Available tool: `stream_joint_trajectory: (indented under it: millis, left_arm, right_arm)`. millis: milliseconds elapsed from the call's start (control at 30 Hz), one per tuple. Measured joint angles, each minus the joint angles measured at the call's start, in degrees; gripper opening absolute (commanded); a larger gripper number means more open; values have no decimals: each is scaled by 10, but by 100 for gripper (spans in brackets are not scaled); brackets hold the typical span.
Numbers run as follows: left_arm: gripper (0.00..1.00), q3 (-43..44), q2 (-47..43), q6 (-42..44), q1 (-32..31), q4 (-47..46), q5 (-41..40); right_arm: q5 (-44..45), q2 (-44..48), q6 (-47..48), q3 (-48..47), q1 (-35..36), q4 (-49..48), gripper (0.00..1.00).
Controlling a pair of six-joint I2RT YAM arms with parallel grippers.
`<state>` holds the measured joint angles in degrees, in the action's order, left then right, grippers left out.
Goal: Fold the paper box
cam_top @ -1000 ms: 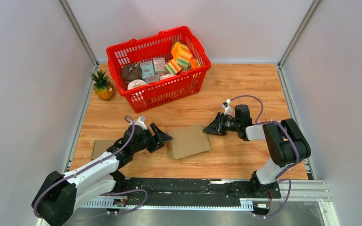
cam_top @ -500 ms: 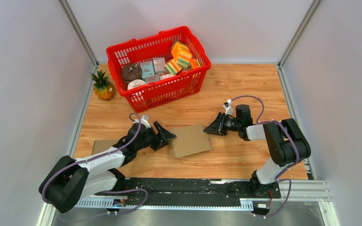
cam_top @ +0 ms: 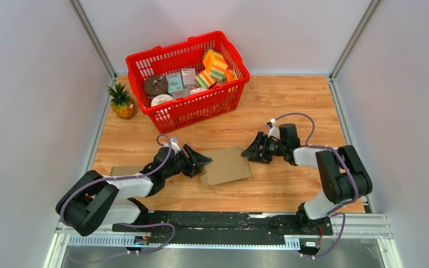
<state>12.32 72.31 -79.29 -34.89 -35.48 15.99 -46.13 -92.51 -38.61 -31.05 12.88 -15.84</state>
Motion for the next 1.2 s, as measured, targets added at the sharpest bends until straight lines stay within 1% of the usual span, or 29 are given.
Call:
stream_joint_trajectory:
  millis: [67,100,167,267,333,367,400,467,567,633,700,800,933,1033,1133,1200]
  left_arm:
    - [58,-2,-4,-16,1,-4,0]
    - [58,-5,-8,-26,2,-4,2]
    - [58,-11,-17,-47,7,-2,9]
    - [58,-16,-33,-83,17,8,31]
    - [58,-16,-41,-106,25,14,50]
    - [58,-16,-45,-117,29,19,63]
    - [58,-16,-47,-126,33,24,75]
    - [58,-16,-53,-148,42,43,103]
    - [58,-16,-65,-170,53,70,140]
    - [58,-16,-79,-177,58,92,160]
    - [58,-16,-100,-182,64,117,178]
    - [58,-16,-140,-181,77,152,199]
    - [59,-10,-185,-179,83,200,214]
    - [59,-9,-202,-180,85,223,219]
    - [59,-8,-208,-181,85,236,226]
    - [59,-8,-216,-181,85,245,228]
  right_arm:
    - [34,36,23,-12,5,73,86]
    - [55,62,40,-23,10,119,93]
    - [93,117,73,-55,22,197,100]
    - [181,212,139,-113,68,291,100]
    - [248,280,184,-139,142,320,100]
    - [276,309,208,-149,190,324,100]
    - [304,330,228,-155,244,323,100]
    - [379,352,291,-163,372,327,100]
    - [478,336,374,-173,520,341,100]
    - [536,310,426,-174,588,356,100]
    - [579,287,470,-174,634,375,100]
    - [626,263,520,-173,674,383,100]
    - [698,230,570,-173,699,377,100]
    - [752,203,603,-169,715,353,100]
    - [801,177,636,-159,725,315,97]
    - [829,162,656,-153,731,293,92]
